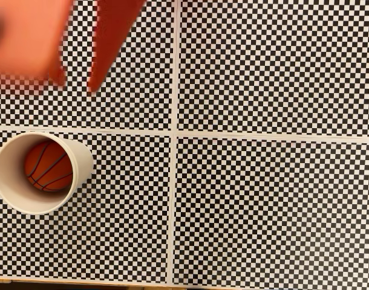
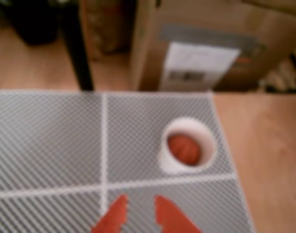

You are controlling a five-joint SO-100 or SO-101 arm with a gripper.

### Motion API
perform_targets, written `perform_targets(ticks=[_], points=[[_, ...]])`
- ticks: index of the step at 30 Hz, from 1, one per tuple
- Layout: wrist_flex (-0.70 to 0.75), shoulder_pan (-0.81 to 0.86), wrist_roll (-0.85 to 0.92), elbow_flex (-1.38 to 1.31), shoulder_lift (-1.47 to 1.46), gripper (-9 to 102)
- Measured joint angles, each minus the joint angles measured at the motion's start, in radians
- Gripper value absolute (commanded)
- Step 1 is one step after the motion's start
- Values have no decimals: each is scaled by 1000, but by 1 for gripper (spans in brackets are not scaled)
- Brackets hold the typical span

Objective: Grasp basketball and place into cup.

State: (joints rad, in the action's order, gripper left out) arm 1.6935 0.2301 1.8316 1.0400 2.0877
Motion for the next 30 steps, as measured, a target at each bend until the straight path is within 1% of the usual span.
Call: perform_targets(ticks=[4,9,14,21,26,30], points=[[-52,-5,18,202,201,0],[-158,-18,28,482,442,0],[-350,-44,35,784,626,0],[-641,-74,44,1126,764,0],[-730,-77,61,1264,830,0],[-749,-77,74,1370,914,0]])
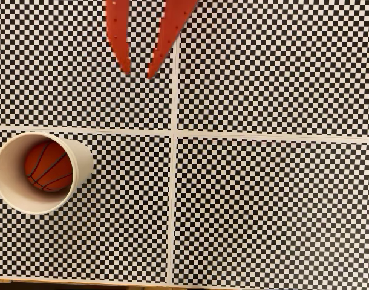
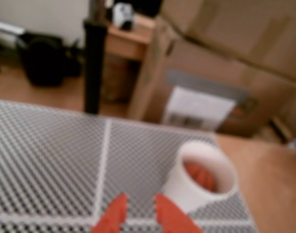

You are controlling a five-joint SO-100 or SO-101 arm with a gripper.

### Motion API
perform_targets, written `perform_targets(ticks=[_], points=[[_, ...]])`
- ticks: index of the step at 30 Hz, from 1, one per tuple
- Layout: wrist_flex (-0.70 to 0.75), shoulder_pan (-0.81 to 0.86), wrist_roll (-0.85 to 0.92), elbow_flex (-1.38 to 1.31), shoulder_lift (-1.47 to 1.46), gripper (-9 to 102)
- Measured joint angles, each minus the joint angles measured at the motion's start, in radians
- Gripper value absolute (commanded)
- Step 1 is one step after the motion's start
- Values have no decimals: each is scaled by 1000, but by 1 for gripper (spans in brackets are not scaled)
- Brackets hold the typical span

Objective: Grasp basketball and place into cup.

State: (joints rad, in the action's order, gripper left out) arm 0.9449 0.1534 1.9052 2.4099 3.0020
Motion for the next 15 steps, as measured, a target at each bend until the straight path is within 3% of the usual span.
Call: perform_targets(ticks=[15], points=[[6,0,6,293,275,0]])
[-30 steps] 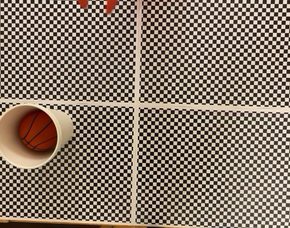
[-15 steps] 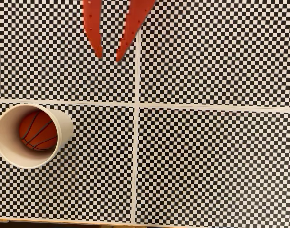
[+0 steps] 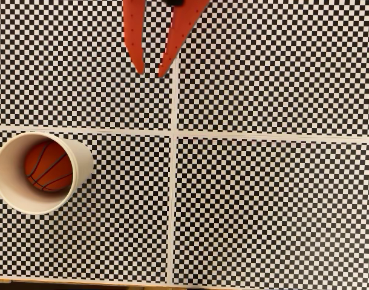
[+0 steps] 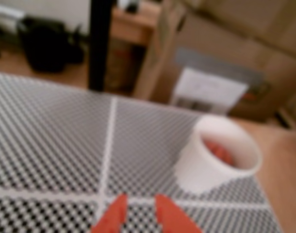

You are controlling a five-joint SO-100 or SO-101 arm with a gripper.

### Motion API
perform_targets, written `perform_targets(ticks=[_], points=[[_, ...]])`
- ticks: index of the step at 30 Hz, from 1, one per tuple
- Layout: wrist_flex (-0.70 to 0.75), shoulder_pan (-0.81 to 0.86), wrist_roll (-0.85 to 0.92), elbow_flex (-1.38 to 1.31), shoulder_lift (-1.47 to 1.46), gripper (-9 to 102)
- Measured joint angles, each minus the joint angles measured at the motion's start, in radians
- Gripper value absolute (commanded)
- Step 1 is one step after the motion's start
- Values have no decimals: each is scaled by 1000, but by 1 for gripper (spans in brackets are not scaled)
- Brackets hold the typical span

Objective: Grasp basketball and place into cup.

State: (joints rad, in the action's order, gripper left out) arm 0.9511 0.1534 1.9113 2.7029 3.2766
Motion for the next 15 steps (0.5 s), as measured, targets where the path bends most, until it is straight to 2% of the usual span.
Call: perform_targets(ticks=[15], points=[[3,-12,-58,219,2,0]])
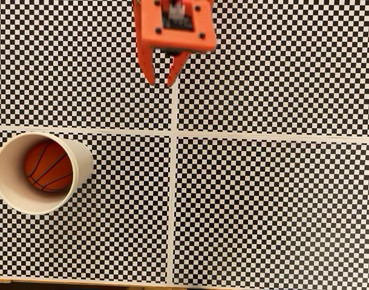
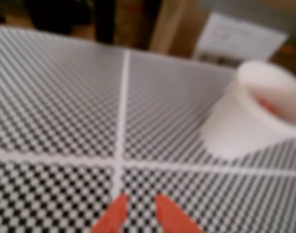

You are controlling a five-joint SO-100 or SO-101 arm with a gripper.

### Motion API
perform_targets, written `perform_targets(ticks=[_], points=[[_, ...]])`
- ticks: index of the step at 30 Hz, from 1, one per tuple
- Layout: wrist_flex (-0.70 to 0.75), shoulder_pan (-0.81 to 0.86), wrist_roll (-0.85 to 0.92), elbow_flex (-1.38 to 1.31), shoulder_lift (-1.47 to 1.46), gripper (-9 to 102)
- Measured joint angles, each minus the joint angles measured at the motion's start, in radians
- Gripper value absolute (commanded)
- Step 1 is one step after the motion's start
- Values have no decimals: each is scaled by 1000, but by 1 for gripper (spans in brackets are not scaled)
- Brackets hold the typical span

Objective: Grasp basketball and place into cup.

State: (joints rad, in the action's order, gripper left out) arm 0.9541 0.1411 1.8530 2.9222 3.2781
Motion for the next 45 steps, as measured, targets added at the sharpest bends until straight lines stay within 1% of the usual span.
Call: perform_targets(ticks=[8,18,23,30,41,45], points=[[0,-46,-44,161,2,0],[3,-55,-51,216,5,0],[35,-74,-51,216,6,0],[141,-112,-58,216,8,0],[268,-133,-57,216,8,0],[278,-130,-57,216,8,0]])
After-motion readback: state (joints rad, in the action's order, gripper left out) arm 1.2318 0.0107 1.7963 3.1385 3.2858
